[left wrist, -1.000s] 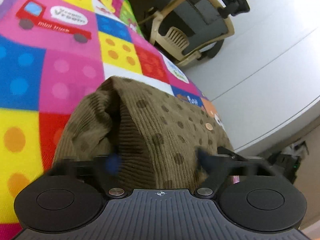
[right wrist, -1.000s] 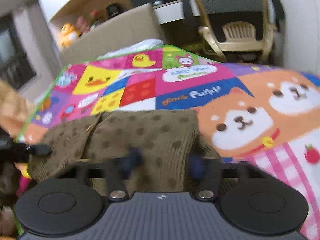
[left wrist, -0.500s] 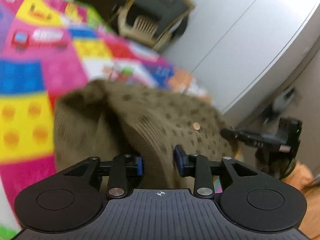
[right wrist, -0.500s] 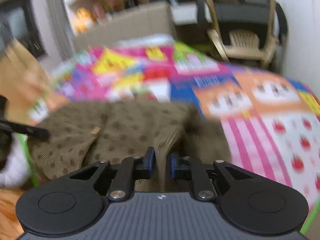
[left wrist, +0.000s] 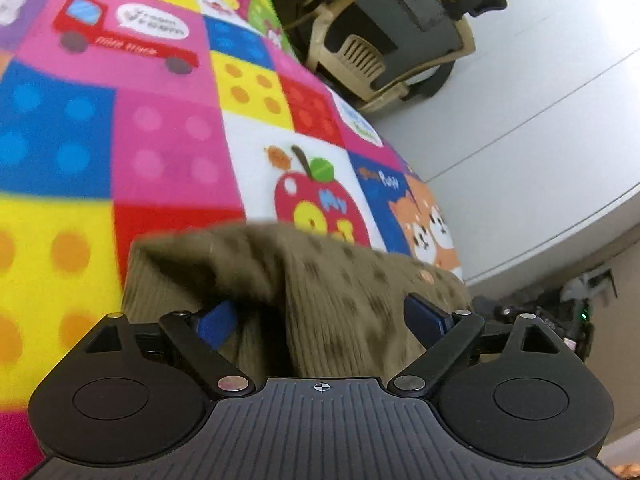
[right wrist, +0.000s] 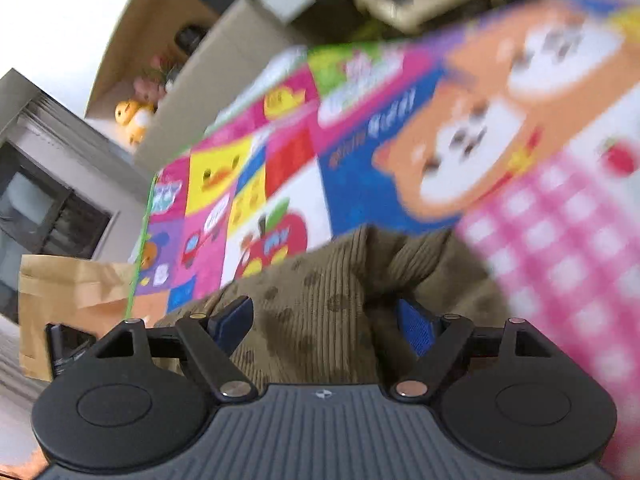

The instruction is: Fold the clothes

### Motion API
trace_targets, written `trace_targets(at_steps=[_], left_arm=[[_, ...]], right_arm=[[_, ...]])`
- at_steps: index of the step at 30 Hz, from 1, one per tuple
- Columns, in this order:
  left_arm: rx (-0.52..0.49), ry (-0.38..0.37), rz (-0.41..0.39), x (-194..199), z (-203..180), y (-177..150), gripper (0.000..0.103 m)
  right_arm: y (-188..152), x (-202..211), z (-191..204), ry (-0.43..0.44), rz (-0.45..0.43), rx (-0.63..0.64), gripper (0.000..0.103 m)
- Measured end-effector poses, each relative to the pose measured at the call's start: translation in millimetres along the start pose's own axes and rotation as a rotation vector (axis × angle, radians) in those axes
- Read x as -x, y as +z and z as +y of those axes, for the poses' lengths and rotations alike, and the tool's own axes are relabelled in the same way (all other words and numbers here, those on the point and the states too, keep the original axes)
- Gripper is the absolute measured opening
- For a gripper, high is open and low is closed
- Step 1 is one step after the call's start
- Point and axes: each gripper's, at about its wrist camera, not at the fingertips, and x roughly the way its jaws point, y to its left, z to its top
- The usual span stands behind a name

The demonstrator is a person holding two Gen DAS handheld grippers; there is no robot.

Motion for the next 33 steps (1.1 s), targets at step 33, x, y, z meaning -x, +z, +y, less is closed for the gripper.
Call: trace_targets(at_steps=[33], left_arm=[[-0.536,0.121,-0.09,-85.0,-50.3,24.6,0.099]], right_arm=[[63.5,-77.1,62.0,-0.116,-0.25,0.21,0.103]])
